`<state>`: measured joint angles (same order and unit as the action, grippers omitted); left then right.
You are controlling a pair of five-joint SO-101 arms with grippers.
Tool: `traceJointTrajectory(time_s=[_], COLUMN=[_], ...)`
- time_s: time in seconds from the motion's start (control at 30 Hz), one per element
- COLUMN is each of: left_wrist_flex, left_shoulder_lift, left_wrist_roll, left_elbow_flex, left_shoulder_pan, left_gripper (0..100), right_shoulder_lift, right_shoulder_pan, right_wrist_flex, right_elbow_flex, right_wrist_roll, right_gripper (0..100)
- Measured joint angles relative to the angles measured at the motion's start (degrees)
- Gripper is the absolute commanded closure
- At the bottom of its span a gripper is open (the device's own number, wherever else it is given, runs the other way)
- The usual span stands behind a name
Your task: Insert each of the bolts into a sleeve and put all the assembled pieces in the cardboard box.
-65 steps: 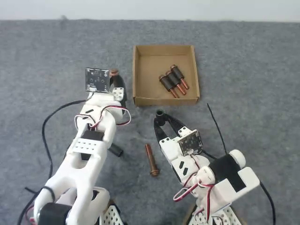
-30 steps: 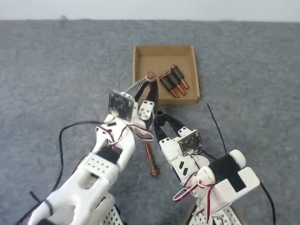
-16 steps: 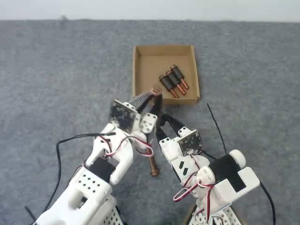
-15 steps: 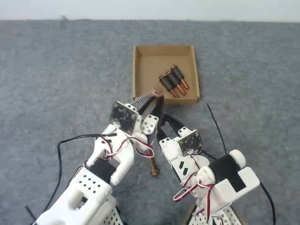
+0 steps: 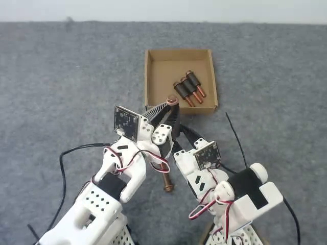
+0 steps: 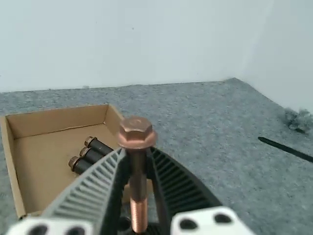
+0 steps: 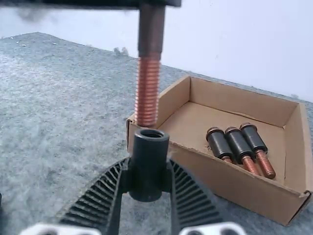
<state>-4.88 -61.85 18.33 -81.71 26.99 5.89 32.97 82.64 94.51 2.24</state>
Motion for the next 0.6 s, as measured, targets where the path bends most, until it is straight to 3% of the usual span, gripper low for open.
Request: traceJointTrajectory(time_s=[0.6], left_wrist_flex=[-3.16], left_shoulder_lift=[0.00], left_wrist_roll=[0.00], left_elbow_flex=[0.00], left_shoulder_pan=[0.35], left_gripper=[99], right_shoulder_lift=[0.00], right_shoulder_pan=[0.00], right_wrist_flex=[0.00], right_elbow_flex=[0.00], right_wrist_roll=[0.00], right_gripper=[99.2])
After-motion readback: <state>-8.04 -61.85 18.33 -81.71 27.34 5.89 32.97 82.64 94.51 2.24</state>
